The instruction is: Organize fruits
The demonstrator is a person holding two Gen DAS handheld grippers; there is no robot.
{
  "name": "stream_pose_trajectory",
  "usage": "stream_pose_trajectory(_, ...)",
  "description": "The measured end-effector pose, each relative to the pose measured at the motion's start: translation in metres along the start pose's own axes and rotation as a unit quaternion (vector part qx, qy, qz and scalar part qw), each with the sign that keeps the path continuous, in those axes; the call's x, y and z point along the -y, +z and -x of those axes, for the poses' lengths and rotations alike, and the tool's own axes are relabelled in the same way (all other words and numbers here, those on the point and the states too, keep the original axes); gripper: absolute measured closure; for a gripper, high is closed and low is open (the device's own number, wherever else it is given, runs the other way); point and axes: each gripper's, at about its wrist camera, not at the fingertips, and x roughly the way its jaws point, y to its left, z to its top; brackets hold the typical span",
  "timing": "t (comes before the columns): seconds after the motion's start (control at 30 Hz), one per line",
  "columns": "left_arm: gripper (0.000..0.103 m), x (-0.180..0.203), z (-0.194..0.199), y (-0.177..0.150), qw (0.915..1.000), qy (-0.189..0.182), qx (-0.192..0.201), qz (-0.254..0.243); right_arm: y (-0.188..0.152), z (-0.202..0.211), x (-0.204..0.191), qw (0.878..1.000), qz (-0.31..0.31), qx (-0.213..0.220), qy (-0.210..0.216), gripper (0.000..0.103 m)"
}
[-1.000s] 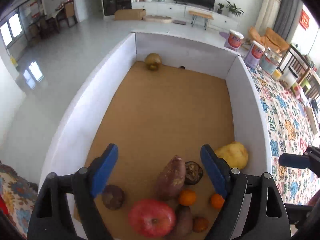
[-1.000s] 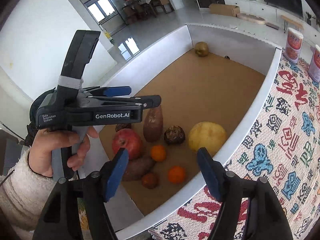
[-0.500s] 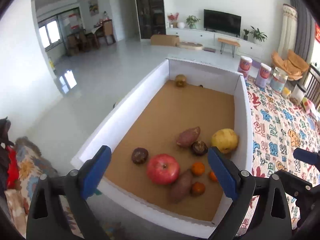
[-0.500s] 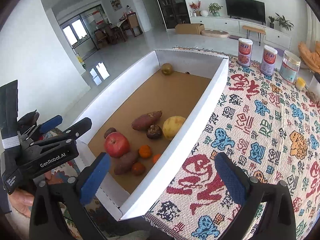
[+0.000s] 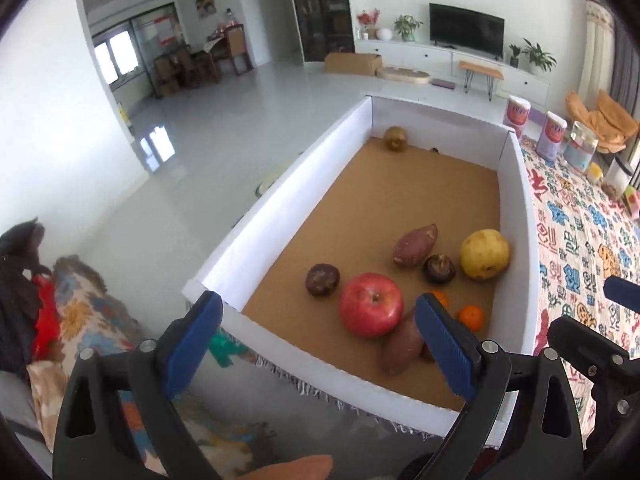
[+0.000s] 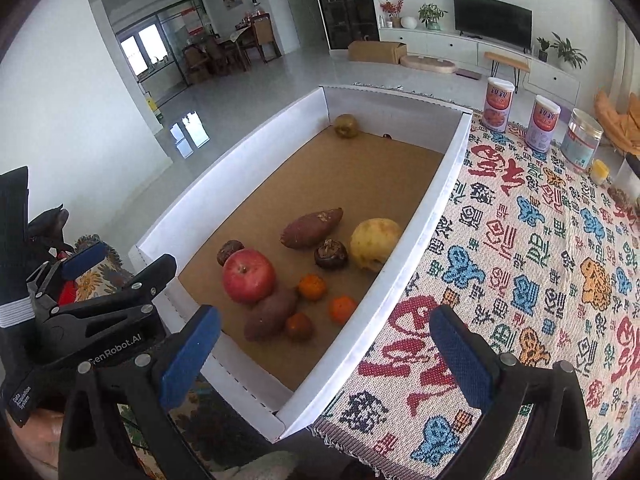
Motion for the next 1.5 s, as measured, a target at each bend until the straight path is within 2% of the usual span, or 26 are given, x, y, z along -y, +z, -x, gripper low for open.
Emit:
stream_pose_trajectory(0.2, 0.005, -0.007, 0.002, -0.002, 0.9998, -0.011, -0.015, -0.003, 0.005, 0.002, -0.01, 1.0, -0.001, -0.01, -0.002, 0.0)
stream_pose_trajectory(0.37, 0.005, -0.022, 0.003, 0.011, 0.9995, -0.023, -0.021, 0.008, 0.013, 0.004, -0.018, 1.0, 0.011, -0.011, 0.0, 0.0)
stream_pose_trajectory(0.5, 0.002, -0.033, 0.016, 0.017, 0.9989, -0.042, -0.017, 0.01, 0.023, 0.019, -0.023, 1.0, 0.02, 0.006, 0.002, 0.0)
stream_pose_trajectory(0.63, 0.002, -0.032, 0.019, 0.018, 0.9989, -0.04, -0.023, 0.0, 0.026, 0.031, -0.027, 1.0, 0.026, 0.014, 0.006, 0.0)
stream_pose_trajectory(0.83, 0.002, -0.034, 0.009, 0.02, 0.9968, -0.061, -0.048, -0.016, 0.022, 0.028, -0.021, 1.0, 0.019, 0.004, 0.0, 0.0)
stream_pose_trajectory(1.0, 0.002, -0.032, 0.003, 0.021, 0.9975, -0.043, -0.05, -0.025, 0.015, 0.018, -0.016, 1.0, 0.013, -0.007, -0.006, 0.0)
stream_pose_trajectory(1.2, 0.002, -0.013, -0.009, 0.016, 0.9971, -0.05, -0.052, -0.024, 0.016, 0.003, -0.013, 0.999, 0.014, -0.015, -0.026, 0.0)
stream_pose_trajectory(1.5, 0.002, -0.003, -0.027, 0.018, 0.9975, -0.025, -0.055, -0.035, 0.019, -0.007, -0.015, 0.998, 0.023, -0.016, -0.049, 0.0)
